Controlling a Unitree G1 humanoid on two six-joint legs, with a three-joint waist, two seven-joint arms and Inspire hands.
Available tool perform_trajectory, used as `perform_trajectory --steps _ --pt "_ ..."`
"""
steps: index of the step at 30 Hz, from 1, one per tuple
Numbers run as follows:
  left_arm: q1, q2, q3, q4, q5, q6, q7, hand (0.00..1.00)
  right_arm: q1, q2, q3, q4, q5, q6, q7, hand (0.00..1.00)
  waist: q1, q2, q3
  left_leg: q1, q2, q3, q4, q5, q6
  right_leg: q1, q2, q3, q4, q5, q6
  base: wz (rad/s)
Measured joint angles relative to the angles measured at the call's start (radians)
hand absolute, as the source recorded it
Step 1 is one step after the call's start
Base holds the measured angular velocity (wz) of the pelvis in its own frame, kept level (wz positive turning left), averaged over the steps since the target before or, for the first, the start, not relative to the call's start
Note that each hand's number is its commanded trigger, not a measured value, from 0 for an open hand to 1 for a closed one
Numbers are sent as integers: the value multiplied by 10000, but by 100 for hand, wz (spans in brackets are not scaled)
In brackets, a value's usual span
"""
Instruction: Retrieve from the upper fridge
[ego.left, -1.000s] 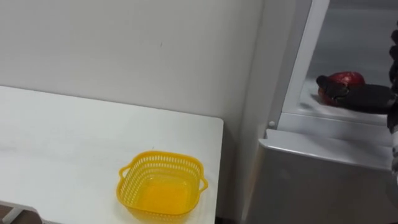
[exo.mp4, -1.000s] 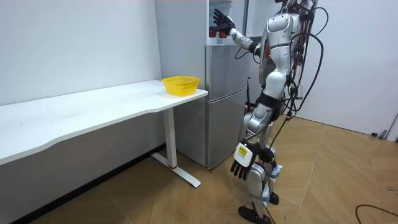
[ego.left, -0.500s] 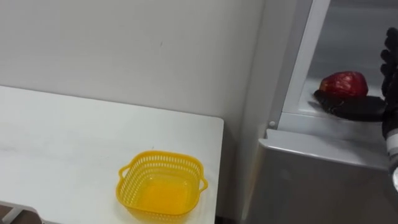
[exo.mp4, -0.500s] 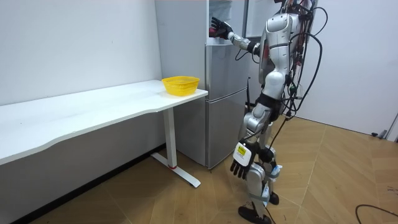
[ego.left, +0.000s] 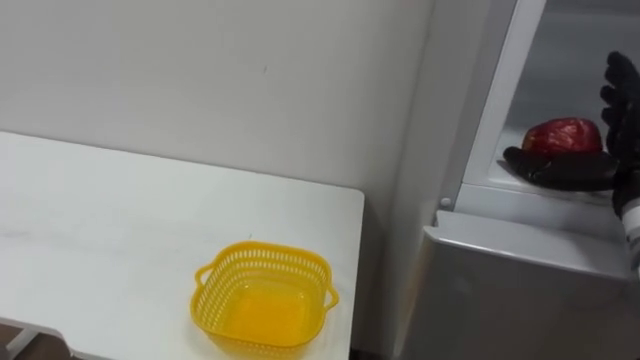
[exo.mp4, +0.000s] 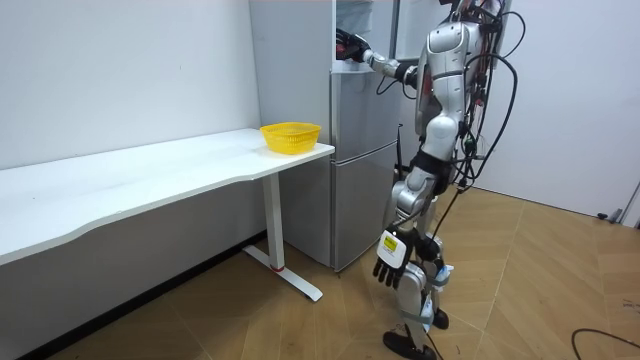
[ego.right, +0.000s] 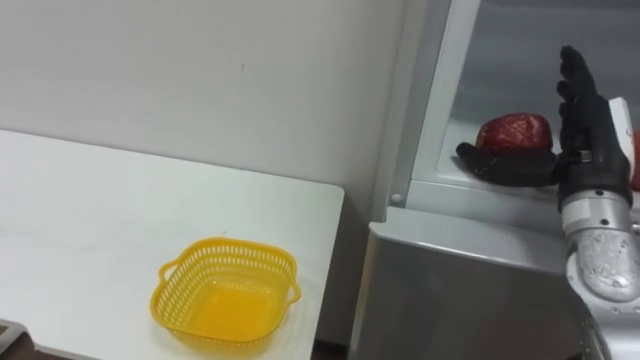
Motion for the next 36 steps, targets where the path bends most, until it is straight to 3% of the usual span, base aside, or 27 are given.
perform_trajectory --steps 11,12,13,14,15,18,22,36 --pt "36 13 -9 1 2 224 0 0 -20 -193 17 514 -66 18 551 0 24 -85 36 115 -13 -7 14 3 0 129 -8 -13 3 0 0 0" --pt "33 16 -10 1 3 246 -2 0 -99 -203 24 653 -65 21 694 9 15 -86 40 128 -14 -7 22 3 0 161 -8 -13 3 0 0 0" --pt "41 26 -10 1 1 282 -11 0 -183 -207 63 796 -65 26 795 25 4 -92 53 132 -14 -4 26 2 0 196 -10 -14 1 0 1 0" --pt "42 35 -10 1 1 302 -12 0 -217 -210 75 866 -64 26 843 81 3 -97 50 132 -14 0 35 2 0 203 -12 -14 1 0 1 0" --pt "42 58 -10 1 -3 309 -18 0 -306 -214 88 1016 -51 30 952 100 0 -110 57 127 -12 -3 64 2 0 210 -7 -12 1 -1 1 0" --pt "-7 101 -9 0 -7 320 -167 0 -620 -251 153 1459 26 113 1263 100 -25 -114 55 128 -2 6 83 2 1 206 -5 -5 5 -1 1 0" --pt "-61 116 -1 -2 -6 323 -188 0 -627 -583 383 1699 424 114 1647 100 26 -118 46 133 -1 21 142 0 3 186 9 -4 12 0 0 0" --pt "-161 125 -5 0 -8 379 -165 0 -648 -626 378 1814 419 125 1974 100 56 -107 -5 186 0 36 160 1 2 228 -15 -7 13 1 -2 0"
